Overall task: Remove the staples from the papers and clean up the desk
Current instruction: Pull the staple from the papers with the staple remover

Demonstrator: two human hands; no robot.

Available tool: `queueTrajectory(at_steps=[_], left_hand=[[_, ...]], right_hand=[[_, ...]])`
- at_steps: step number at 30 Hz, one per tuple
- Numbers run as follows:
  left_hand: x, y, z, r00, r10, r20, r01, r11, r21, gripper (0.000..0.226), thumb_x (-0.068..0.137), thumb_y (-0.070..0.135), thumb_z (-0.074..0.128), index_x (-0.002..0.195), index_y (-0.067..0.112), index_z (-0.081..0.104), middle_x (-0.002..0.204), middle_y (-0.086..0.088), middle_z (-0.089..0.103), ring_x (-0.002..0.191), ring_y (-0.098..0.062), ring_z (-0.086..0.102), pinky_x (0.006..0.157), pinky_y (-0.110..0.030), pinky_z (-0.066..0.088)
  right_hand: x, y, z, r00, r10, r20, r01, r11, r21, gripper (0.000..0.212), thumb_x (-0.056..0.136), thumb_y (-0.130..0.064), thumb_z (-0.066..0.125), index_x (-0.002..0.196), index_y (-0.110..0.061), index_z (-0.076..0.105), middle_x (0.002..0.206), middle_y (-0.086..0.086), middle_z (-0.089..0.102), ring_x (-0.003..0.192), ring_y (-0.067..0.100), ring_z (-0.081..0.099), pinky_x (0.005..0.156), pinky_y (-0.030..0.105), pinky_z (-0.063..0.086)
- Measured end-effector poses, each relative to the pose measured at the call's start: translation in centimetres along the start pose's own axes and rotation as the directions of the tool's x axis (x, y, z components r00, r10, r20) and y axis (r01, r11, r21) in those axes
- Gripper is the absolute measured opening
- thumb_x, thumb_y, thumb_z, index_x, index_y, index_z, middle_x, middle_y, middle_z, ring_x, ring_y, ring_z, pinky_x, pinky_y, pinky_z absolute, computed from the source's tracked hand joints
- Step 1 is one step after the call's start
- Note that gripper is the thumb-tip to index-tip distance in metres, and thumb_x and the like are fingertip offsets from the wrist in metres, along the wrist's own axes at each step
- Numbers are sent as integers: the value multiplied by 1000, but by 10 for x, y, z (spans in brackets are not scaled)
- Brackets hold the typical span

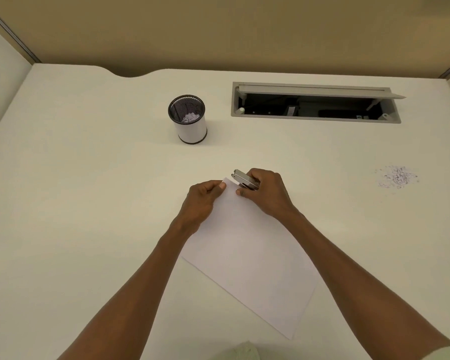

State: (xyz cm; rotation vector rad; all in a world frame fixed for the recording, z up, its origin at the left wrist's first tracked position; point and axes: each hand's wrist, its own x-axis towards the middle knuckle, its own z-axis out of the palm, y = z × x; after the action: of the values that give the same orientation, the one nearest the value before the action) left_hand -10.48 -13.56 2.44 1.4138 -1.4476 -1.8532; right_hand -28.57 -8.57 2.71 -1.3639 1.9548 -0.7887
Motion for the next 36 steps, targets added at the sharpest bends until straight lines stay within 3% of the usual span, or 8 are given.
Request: queueTrajectory(at_steps=[5,8,12,19,23,26,28,36], left_hand=[[-9,9,6,948,172,-267,-122,973,196,21,91,37,70,108,25,71,103,12,72,91,-3,64,80,-23,50],[-25,15,6,905,48,-422,11,991,137,38,85,50,71,100,15,71,94,9,71,86,-10,65,83,-30,54],[-42,25,1,931,-360,-66,302,857,-418,41,85,42,74,100,5,73,86,-6,76,76,-18,69,76,-31,58],[-53,18,0,910,-414,-12,349,784,-513,12,87,7,72,98,2,72,82,-9,76,70,-17,66,63,-26,57],[-58,10,3,955,-295,-37,249,862,-442,11,91,7,67,98,0,73,96,-12,73,80,-19,67,75,-28,57],[-64,6,7,983,-158,-99,120,943,-310,12,93,7,66,95,0,75,107,-15,73,89,-21,72,84,-29,58],[-69,4,10,990,-88,-108,54,957,-284,13,93,7,66,95,0,76,111,-18,72,92,-23,73,88,-31,58],[-80,11,21,987,47,-151,-88,957,-278,14,93,4,65,92,11,77,96,-13,77,88,-21,74,82,-27,58]], right_hand=[[-11,-16,4,973,-139,-184,115,984,-137,11,75,-18,71,73,-20,60,56,-7,51,53,15,44,52,28,37],[-23,-18,10,861,-423,-282,289,864,-413,11,74,-10,69,70,-17,62,55,-3,53,52,18,45,44,28,36],[-36,-6,19,679,-719,-149,493,597,-633,12,87,-8,64,77,-13,68,65,1,65,55,19,49,42,28,36],[-53,-2,21,531,-836,-137,510,444,-737,19,88,-4,65,72,-13,66,79,1,71,54,19,45,45,29,32],[-62,-7,18,683,-718,-134,511,601,-615,8,84,-8,71,81,-15,67,83,-3,70,60,18,50,47,31,40],[-73,-21,11,962,-215,-165,203,975,-90,27,77,-26,80,98,-24,63,86,-12,65,72,4,56,60,19,44],[-77,-25,4,993,-41,-115,60,984,166,29,78,-26,80,102,-26,63,87,-16,65,76,-3,57,63,13,40],[-84,-25,-13,981,-142,-134,151,987,56,20,82,-18,71,100,-25,74,88,-9,70,81,9,62,73,32,51]])
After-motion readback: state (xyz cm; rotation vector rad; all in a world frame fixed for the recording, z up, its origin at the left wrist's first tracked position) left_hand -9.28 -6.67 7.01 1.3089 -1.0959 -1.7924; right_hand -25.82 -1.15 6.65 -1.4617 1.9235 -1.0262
